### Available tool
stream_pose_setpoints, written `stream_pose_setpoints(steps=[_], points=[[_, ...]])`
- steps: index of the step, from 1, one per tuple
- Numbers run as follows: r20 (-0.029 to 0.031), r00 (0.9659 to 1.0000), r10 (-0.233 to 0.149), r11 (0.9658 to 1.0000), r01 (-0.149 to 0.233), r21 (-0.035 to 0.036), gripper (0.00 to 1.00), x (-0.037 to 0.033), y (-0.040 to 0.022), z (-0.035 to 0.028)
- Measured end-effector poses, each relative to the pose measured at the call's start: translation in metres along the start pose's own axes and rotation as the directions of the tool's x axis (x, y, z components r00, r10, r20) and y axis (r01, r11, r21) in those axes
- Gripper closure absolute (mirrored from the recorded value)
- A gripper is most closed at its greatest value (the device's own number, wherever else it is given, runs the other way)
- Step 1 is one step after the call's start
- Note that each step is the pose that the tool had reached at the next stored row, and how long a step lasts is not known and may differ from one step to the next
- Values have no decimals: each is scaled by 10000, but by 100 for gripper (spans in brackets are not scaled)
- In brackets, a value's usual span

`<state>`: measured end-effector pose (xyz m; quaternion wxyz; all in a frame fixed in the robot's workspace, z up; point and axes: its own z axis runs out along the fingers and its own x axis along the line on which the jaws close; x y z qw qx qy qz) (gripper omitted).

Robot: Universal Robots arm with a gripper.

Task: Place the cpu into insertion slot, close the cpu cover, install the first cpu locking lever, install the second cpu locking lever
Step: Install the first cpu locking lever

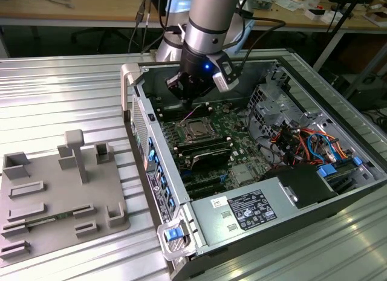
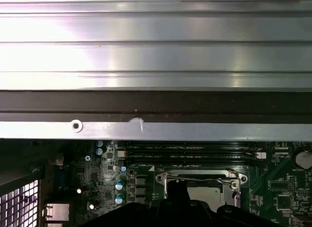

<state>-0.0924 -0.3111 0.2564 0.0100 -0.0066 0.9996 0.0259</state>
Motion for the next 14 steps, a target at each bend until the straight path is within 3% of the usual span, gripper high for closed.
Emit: stream_pose_setpoints(steps=[14], points=[[-11, 9997, -232, 9997, 232, -5, 89, -106, 4, 43]])
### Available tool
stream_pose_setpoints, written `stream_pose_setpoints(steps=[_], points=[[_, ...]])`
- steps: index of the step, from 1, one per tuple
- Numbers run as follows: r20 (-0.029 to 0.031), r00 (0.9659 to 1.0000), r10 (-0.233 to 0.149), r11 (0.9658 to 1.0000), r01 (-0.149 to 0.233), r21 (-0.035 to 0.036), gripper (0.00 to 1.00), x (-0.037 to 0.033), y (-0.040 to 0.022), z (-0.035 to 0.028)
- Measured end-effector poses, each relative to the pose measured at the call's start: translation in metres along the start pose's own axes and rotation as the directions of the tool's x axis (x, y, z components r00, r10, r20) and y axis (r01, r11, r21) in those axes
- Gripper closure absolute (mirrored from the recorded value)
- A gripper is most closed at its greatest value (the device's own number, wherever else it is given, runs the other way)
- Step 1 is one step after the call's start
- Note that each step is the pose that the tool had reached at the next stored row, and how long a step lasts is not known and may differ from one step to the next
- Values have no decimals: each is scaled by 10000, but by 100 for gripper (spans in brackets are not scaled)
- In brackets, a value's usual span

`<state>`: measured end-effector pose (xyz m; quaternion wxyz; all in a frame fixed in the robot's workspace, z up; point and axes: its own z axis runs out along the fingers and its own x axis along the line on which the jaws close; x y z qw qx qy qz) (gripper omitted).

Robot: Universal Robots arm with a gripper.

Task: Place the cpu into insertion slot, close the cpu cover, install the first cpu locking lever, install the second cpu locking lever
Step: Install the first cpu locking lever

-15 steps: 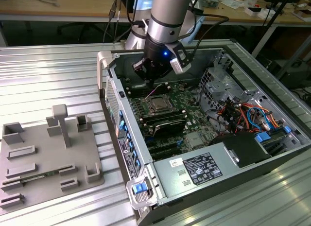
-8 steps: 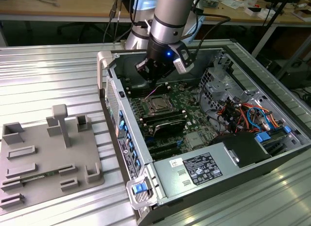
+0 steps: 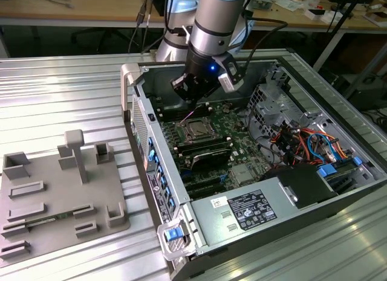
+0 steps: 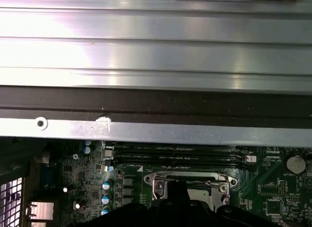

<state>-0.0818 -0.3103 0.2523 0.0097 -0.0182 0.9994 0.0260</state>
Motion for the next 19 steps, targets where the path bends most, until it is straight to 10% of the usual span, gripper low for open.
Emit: stream_pose_setpoints(steps=[19], points=[[-12, 9998, -203, 9998, 203, 25, 89, -147, 59, 106]])
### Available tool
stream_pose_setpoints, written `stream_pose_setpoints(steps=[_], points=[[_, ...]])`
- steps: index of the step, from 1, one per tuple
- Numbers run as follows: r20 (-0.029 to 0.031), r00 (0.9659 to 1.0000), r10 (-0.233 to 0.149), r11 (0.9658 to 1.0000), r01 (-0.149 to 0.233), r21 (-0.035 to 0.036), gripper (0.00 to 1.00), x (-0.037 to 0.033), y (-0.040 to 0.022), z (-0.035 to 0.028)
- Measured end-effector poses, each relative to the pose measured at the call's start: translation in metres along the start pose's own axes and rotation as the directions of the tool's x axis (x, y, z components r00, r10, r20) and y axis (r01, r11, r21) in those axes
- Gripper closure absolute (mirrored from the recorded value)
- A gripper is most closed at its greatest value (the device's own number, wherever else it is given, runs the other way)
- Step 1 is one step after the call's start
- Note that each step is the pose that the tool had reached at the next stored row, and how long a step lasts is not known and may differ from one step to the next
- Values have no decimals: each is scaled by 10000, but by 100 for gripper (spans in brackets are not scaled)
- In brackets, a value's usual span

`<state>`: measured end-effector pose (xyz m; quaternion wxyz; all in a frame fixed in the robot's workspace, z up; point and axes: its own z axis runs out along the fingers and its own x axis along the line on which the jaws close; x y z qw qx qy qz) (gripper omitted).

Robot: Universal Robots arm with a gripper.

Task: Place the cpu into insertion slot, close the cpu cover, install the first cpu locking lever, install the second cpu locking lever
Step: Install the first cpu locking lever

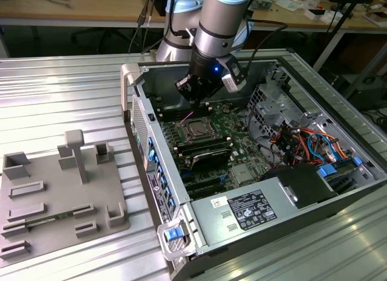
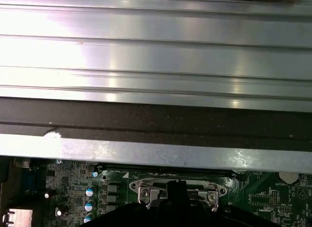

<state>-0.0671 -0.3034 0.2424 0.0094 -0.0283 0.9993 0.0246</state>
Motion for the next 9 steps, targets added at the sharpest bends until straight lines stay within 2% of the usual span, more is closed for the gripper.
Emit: stream_pose_setpoints(steps=[9], points=[[-5, 10000, -78, 10000, 78, 0, 89, -81, 8, 90]])
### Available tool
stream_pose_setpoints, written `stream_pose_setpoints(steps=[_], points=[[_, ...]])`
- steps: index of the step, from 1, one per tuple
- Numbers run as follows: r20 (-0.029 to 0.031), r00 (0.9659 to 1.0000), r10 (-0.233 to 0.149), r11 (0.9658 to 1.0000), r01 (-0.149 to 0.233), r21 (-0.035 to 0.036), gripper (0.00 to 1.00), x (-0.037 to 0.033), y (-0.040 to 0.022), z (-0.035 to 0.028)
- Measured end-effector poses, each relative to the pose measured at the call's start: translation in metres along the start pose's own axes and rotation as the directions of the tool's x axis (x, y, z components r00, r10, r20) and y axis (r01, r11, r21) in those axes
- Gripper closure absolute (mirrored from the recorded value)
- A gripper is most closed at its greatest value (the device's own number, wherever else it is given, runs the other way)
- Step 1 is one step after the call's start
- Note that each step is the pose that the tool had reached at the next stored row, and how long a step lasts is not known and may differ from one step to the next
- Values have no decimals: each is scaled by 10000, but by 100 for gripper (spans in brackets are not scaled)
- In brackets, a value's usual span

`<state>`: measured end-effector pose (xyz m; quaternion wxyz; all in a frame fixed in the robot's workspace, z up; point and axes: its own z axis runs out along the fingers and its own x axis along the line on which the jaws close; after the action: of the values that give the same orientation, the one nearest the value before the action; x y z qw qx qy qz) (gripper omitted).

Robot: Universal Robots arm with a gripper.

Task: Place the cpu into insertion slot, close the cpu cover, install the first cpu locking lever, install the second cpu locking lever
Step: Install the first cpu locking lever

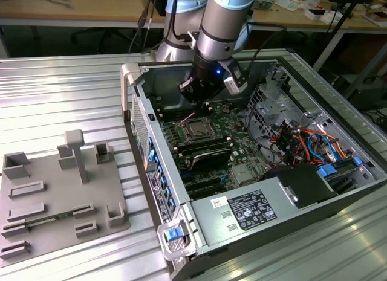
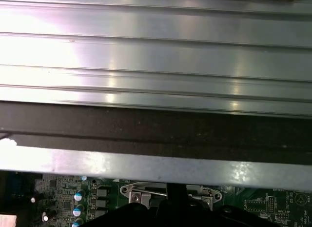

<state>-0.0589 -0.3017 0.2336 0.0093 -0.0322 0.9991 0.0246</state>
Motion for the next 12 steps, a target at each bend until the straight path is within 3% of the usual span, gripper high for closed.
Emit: stream_pose_setpoints(steps=[9, 12], points=[[-1, 10000, -22, 10000, 22, -1, 89, -73, -5, 94], [-2, 10000, -39, 10000, 39, -4, 89, -132, -7, 221]])
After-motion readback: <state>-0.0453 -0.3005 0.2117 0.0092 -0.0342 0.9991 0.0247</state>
